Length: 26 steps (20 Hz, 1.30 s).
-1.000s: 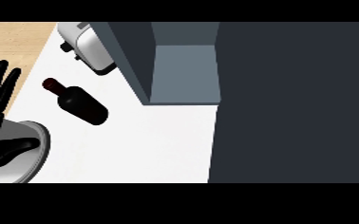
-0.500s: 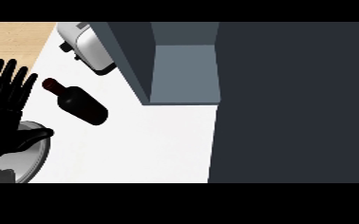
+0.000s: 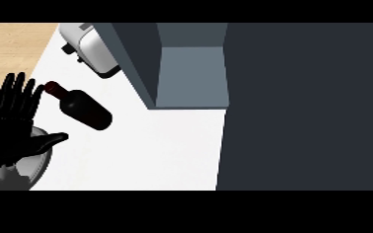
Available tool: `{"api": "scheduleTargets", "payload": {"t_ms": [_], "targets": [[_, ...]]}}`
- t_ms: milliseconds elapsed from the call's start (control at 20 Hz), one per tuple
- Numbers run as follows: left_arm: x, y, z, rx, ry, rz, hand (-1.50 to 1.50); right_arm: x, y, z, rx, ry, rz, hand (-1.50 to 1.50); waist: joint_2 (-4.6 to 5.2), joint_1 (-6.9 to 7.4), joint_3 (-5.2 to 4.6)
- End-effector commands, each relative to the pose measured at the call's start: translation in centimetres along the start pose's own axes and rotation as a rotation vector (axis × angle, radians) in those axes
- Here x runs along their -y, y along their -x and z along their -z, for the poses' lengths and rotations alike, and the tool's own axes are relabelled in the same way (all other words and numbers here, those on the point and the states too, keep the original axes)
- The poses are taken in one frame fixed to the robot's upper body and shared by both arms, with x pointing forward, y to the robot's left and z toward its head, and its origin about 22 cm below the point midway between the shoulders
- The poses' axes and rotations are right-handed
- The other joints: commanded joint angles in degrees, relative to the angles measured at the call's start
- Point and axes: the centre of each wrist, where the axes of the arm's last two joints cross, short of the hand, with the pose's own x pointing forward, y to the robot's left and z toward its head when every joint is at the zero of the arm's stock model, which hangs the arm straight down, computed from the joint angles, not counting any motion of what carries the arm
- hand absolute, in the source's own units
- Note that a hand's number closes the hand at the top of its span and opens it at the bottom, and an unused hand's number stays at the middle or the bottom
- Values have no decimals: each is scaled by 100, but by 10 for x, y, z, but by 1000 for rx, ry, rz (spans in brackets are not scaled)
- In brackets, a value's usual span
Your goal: Pick up the wine, place it into the cabinet and close the cabinet
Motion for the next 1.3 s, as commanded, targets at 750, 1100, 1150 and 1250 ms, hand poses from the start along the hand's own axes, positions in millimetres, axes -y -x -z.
{"api": "scheduleTargets", "payload": {"t_ms": [750, 1100, 1150, 1250], "targets": [[-10, 71, 5, -50, 47, -15, -150, 3, -29, -29, 38, -26, 14, -150, -1, -2, 3], [-7, 82, 14, -40, 56, -31, -150, -7, -24, -29, 61, -31, 40, -150, -5, -1, 3], [-13, 99, 4, -49, 46, -30, -150, -5, -27, -26, 51, -55, 37, -150, 0, -6, 0], [-29, 99, 7, -49, 31, -5, -150, -9, -22, -27, 62, -25, 40, -150, 3, -12, 0]]}}
